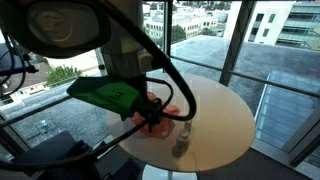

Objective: Pick up the brown medicine bottle with a yellow lid and put it on the table

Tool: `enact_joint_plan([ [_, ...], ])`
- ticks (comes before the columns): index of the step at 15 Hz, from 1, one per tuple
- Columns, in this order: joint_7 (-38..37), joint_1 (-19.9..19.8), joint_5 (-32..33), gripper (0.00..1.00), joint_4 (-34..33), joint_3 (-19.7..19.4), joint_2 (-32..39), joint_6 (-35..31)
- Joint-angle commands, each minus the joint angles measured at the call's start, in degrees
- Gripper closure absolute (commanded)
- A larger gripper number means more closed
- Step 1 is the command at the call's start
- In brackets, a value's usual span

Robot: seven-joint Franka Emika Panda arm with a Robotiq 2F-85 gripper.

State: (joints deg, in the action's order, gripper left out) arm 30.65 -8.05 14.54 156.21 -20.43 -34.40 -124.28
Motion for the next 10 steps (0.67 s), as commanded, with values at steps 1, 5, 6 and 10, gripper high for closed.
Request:
enact_joint_plan([
  [1,0.4,-0.7,-0.6,0.0,0.0,0.8,0.1,0.0],
  [5,0.4,-0.7,-0.6,0.0,0.0,0.8,0.1,0.0],
  [6,0.4,-0.7,-0.6,0.0,0.0,0.8,0.1,0.0],
  [10,-0.5,-0.2,-1.4,0.0,-1.0,1.0,1.2,0.1],
])
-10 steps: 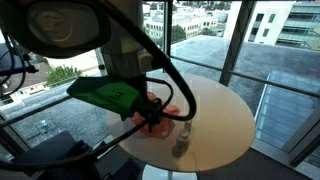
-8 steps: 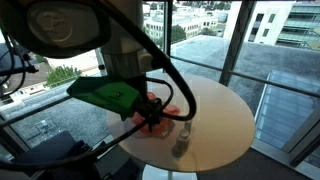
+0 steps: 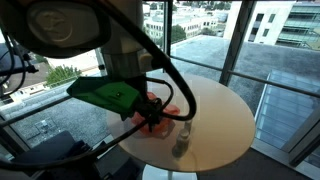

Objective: Pick up the brown medicine bottle with a yellow lid and put it on the table

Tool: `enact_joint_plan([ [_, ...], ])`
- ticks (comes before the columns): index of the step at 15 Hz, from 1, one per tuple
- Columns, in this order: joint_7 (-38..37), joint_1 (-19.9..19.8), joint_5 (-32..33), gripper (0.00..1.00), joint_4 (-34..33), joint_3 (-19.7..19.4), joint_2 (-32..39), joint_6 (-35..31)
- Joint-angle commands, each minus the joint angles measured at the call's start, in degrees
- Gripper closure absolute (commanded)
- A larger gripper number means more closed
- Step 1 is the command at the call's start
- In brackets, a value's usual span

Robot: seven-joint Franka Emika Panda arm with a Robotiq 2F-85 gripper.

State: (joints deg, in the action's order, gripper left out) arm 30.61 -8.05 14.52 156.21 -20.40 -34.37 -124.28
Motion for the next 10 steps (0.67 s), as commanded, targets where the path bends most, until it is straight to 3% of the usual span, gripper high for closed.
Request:
enact_joint_plan([
  [1,-0.8,0.2,-2.0,0.0,-1.4,1.2,1.6,-0.2],
  [10,-5.7,4.6,-10.1,0.0,-6.9,5.5,10.1,-5.0],
])
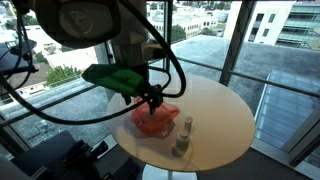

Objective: Pick up the brown medicine bottle with a yellow lid and put it on the table

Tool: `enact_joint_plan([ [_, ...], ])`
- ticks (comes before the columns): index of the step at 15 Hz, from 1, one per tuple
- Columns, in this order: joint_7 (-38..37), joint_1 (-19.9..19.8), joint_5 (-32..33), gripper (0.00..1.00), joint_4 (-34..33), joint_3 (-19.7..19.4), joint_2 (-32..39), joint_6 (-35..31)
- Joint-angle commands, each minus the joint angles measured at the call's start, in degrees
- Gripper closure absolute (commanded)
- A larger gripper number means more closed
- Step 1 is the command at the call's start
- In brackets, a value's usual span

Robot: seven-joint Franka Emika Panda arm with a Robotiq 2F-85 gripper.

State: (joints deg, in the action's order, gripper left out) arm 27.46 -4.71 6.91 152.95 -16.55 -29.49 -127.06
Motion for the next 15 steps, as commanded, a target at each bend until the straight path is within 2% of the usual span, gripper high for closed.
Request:
enact_joint_plan([
  [1,-3.4,1.6,-3.1,0.0,-4.2,2.3,6.6,-3.8],
  [8,-5.0,2.6,-4.0,0.0,-6.6,5.7,15.7,-13.7],
  [9,-5.6,2.3,-3.5,0.0,-6.9,6.1,16.4,-14.0],
  [10,-3.8,2.2,-3.9,0.0,-4.9,5.8,14.0,-13.3],
  [15,-4.4,2.1,-3.9,0.0,-6.0,6.3,16.1,-13.9],
])
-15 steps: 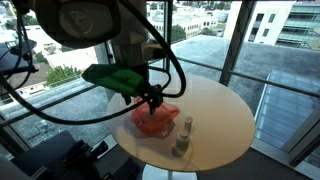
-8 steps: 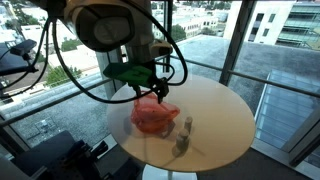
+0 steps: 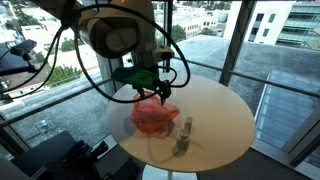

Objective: Pick up the brown medicine bottle with a yellow lid and put it on the table

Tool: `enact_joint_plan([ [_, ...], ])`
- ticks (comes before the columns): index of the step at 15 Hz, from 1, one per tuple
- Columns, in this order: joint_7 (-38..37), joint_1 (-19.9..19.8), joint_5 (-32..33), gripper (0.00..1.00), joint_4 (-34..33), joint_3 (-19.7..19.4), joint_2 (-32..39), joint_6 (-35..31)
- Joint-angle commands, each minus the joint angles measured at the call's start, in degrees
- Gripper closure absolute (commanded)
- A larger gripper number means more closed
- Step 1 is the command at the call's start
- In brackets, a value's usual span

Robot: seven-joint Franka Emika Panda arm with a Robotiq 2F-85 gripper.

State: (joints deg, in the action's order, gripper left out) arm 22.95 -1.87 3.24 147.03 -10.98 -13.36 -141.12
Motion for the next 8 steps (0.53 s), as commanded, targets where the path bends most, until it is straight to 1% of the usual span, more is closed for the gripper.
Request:
enact_joint_plan([
  [1,1.1,-0.2,-1.3,0.0,0.2,0.6,0.2,-1.6],
  [4,2.6,0.8,-1.9,0.0,0.9,0.9,1.7,-6.3],
  [8,4.9,2.3,-4.4,0.0,0.7,1.2,6.3,-12.1],
])
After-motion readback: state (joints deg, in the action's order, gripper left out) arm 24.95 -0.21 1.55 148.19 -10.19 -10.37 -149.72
